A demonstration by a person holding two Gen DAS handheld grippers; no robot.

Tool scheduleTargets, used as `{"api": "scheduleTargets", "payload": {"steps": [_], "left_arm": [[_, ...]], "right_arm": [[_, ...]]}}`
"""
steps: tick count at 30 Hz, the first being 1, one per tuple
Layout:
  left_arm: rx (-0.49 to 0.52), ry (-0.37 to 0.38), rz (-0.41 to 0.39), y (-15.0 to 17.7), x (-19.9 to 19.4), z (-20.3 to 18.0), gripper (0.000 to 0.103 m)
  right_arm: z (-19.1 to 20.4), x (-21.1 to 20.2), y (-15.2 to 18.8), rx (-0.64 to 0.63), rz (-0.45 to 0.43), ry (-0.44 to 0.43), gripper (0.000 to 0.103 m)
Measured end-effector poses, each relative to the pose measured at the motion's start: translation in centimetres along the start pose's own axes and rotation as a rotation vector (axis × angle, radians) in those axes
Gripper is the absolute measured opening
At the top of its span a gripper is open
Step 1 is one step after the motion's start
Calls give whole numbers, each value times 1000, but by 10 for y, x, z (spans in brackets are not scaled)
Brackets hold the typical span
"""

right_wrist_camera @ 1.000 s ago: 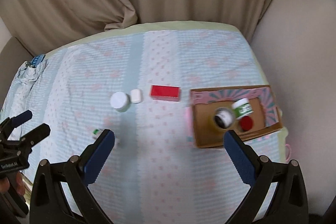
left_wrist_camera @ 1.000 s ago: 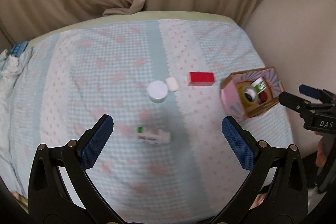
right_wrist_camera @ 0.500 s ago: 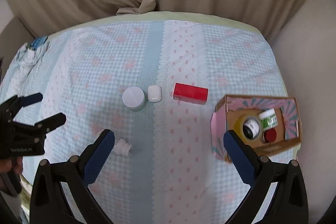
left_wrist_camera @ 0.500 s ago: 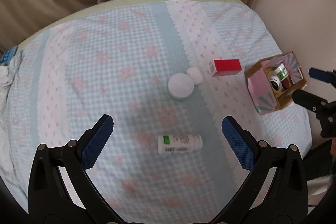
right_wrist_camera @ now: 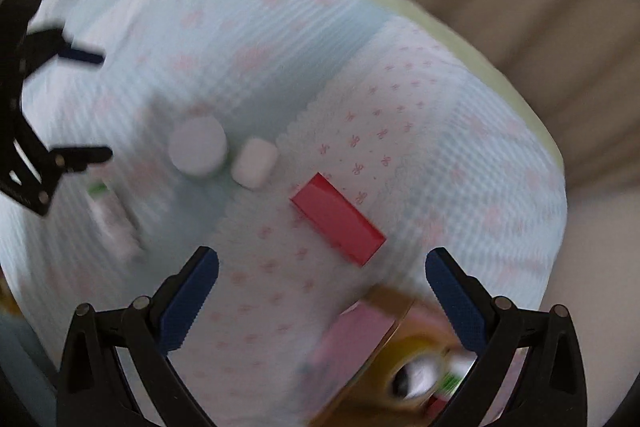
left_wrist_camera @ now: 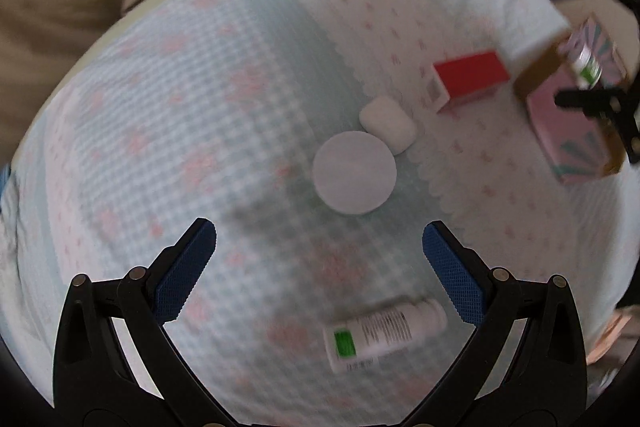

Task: Organize rigid objects
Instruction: 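Grasp the white round jar with left tool while right tool grasps red box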

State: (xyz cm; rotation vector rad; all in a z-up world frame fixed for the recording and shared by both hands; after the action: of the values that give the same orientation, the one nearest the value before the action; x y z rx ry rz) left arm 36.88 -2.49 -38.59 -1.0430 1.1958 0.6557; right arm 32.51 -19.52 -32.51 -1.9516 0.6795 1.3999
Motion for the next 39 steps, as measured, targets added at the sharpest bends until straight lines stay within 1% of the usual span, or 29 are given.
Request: {"api": "scheduleTargets", "payload": {"steps": [1, 5, 6, 8, 10, 13, 14, 16, 18, 19, 20, 21, 23, 25, 28, 32, 35, 37, 38, 39], "left_arm": [[19, -1, 15, -3, 15, -6, 103], [80, 0, 49, -11, 56, -22, 103], [95, -5, 56, -12, 64, -26, 103], [120, -11, 74, -13, 80, -33, 103], [128, -7, 89, -14, 92, -37, 103], [129, -3, 105, -16, 105, -41, 102], [131, -2, 109, -17, 109, -42, 102], [136, 1, 113, -18, 114, -43, 100], [142, 5, 124, -19, 118, -45, 93], [143, 13, 136, -18, 121, -46, 87], [143, 18, 145, -17, 125, -48, 82], [143, 18, 153, -17, 127, -49, 81], [143, 11, 148, -17, 129, -50, 77], [128, 13, 141, -18, 131, -50, 70], [99, 34, 148, -19, 133, -47, 70], [104, 29, 146, -22, 137, -36, 69], [84, 39, 148, -24, 135, -31, 69], [69, 40, 146, -23, 131, -27, 69], [62, 35, 141, -22, 129, -26, 69], [56, 33, 137, -19, 123, -21, 69]], "right_arm": [[-3, 12, -1, -35, 20, -2, 103], [-14, 72, -2, -197, 122, -26, 102], [-15, 85, -3, -238, 144, -28, 100], [-17, 101, -4, -296, 175, -37, 92], [-20, 118, -6, -331, 203, -60, 87], [-20, 134, -8, -352, 231, -106, 85], [-19, 139, -8, -369, 238, -113, 81], [-14, 146, -7, -392, 254, -133, 78], [-7, 152, -5, -418, 271, -152, 78], [-5, 153, -5, -430, 274, -148, 76], [-4, 156, -5, -442, 278, -141, 71], [-2, 158, -4, -448, 282, -140, 67], [0, 162, -4, -446, 295, -143, 53], [3, 165, -4, -439, 299, -155, 50], [7, 164, -5, -457, 285, -135, 45], [17, 160, 2, -464, 275, -122, 44], [24, 157, 3, -459, 273, -113, 43], [26, 152, 5, -448, 267, -113, 42], [19, 151, 7, -440, 263, -117, 42], [20, 148, 5, -429, 259, -120, 42]]}}
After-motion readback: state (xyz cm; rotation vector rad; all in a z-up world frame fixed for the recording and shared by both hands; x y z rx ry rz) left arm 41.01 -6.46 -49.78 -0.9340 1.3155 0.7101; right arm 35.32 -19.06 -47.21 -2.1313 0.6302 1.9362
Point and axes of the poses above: each gripper's, at about its wrist camera, not at the fingertips, and x roughly the way its jaws point, z to its left, y to its underside, the point moved 5 cm from there along x, roughly the way its jaws point, and after that the axes turned 8 degrees about -x, right-handed, at the moved point
